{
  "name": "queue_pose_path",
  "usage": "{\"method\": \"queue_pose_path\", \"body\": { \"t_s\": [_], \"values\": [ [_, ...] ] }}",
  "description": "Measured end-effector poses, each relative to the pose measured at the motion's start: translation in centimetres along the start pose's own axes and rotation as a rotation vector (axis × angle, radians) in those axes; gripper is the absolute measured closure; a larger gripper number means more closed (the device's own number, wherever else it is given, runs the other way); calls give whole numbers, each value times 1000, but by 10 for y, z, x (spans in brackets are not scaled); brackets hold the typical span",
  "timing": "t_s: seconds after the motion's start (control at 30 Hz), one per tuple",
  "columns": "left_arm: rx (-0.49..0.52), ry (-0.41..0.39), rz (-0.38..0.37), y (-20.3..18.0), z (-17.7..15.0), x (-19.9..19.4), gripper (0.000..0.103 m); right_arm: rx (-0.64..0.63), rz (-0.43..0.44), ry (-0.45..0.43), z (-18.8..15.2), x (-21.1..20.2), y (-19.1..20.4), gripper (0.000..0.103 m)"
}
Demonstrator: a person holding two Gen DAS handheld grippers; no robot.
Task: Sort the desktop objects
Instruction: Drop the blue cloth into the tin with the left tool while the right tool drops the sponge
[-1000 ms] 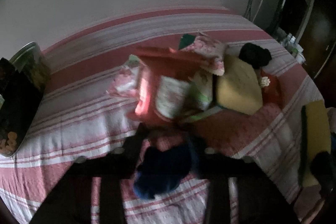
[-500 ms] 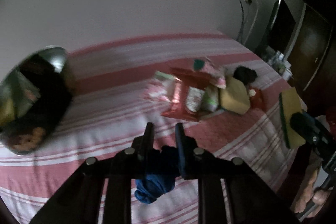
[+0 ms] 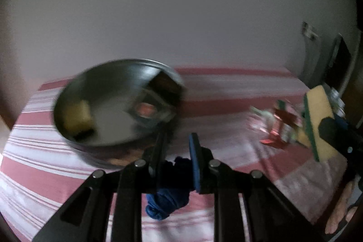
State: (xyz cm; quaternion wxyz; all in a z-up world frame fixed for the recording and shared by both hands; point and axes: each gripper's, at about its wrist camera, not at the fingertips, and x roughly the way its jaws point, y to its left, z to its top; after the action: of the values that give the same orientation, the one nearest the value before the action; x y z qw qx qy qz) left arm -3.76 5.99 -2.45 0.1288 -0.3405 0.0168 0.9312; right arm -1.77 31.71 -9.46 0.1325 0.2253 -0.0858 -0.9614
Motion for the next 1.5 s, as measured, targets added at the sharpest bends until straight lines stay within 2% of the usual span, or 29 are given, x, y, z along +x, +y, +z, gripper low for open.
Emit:
{"method": "queue_pose_path", "body": {
  "t_s": [0.23,0.43,0.6,0.8,1.07,1.37,1.4,1.47,1.5],
  "values": [
    [-71,-21,152,65,27,17,84,-29,58,-42,40,60,39,29],
    [-111,14,214,92,43,52,84,7,69,-19,68,124,51,29],
    [-138,42,234,107,53,81,84,45,62,18,76,176,57,29],
    [-150,56,249,118,58,98,84,54,56,45,79,218,67,29],
    [-184,85,267,136,53,114,84,63,42,51,80,245,71,29],
    [-173,112,290,133,50,121,83,36,16,108,76,271,79,28],
    [-173,114,294,133,50,121,79,31,16,107,76,271,79,27],
    [-173,102,306,134,50,121,63,29,34,91,75,269,77,23],
    [-172,92,315,134,50,118,47,34,35,83,75,267,76,13]
  ]
}}
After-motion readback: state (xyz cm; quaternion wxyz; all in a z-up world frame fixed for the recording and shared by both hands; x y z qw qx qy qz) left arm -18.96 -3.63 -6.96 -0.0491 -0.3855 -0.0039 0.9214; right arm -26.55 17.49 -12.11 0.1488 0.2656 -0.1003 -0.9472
